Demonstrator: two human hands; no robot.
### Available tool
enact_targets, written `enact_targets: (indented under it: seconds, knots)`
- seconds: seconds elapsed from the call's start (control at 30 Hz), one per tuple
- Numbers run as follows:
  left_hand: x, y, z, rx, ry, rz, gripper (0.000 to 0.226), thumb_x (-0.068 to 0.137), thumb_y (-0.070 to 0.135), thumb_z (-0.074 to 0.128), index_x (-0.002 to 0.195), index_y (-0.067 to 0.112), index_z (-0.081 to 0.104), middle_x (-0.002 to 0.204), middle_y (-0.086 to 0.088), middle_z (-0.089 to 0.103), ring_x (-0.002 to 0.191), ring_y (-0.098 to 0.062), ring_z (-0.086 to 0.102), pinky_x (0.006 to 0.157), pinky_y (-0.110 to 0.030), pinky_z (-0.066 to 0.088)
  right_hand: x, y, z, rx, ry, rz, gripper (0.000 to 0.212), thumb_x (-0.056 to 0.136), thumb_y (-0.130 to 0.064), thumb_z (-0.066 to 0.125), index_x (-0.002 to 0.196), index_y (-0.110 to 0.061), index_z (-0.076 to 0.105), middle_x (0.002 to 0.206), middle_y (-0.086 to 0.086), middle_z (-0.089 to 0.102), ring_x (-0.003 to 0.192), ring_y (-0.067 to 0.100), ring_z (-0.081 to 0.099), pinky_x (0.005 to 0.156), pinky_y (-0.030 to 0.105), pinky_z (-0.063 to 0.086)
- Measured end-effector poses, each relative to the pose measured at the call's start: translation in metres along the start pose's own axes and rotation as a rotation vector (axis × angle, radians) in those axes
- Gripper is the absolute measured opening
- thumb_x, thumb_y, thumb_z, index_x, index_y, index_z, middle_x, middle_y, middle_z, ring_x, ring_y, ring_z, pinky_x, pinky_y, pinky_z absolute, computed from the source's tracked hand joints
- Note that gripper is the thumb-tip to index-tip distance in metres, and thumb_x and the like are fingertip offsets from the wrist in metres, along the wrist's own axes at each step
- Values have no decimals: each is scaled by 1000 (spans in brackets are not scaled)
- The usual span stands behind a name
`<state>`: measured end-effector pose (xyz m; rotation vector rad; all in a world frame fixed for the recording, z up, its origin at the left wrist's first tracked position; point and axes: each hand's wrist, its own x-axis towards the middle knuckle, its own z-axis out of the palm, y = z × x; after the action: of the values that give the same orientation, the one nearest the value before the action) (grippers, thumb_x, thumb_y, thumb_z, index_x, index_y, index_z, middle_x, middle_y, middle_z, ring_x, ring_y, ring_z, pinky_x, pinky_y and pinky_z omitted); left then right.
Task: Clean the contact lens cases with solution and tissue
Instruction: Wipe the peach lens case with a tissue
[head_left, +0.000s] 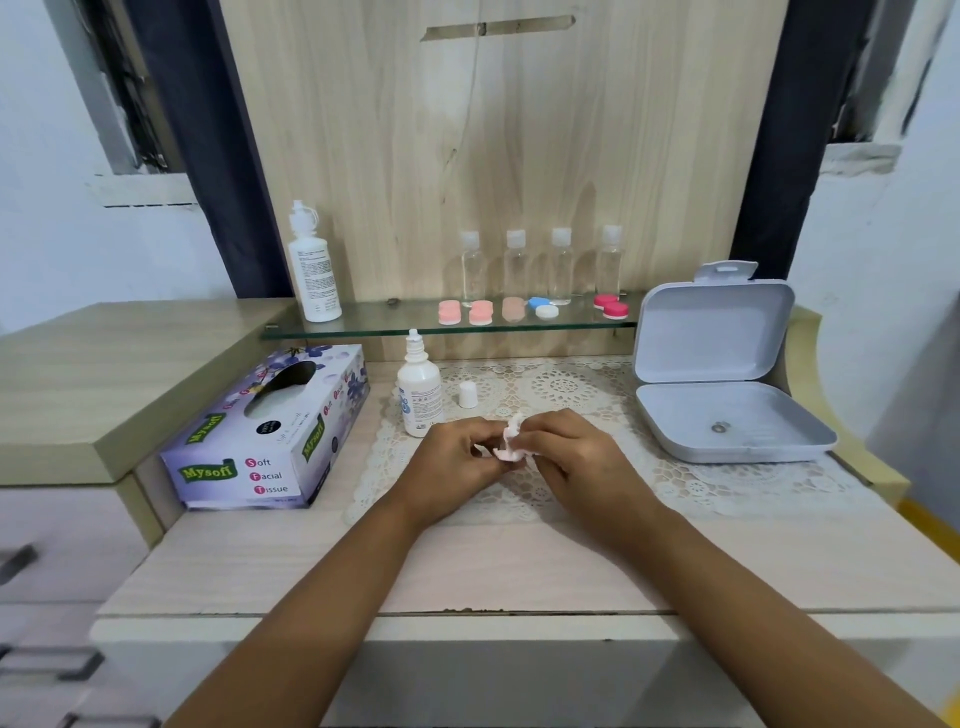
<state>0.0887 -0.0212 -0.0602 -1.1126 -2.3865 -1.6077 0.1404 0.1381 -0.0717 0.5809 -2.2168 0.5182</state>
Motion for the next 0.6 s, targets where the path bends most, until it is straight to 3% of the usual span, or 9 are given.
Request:
enact_targets:
  seconds: [0.23,0.4,0.6]
  knots:
    - [2,-1,-2,-90,67,-59,32,73,9,76,104,15,70,92,6,71,79,3,62,74,-11,47,0,11,-7,-75,86,111,30,82,-11,43,85,-3,72,85,11,67,74,30,64,63,33,54]
    - [2,3,-3,-142,96,-62,33,75,4,74,96,29,68,85,16,68,74,4,60,68,-8,45,-7,4,-7,-20,16,83,26,83,-9,46,89,-6,72,90,6,66,81,21,63,71,25,48]
    - [2,1,-3,-113,81,-61,33,74,9,75,101,26,67,92,19,67,80,10,61,74,-8,45,-2,13,-8,31,136,319,23,77,5,55,89,-6,72,89,6,68,79,18,64,71,6,40]
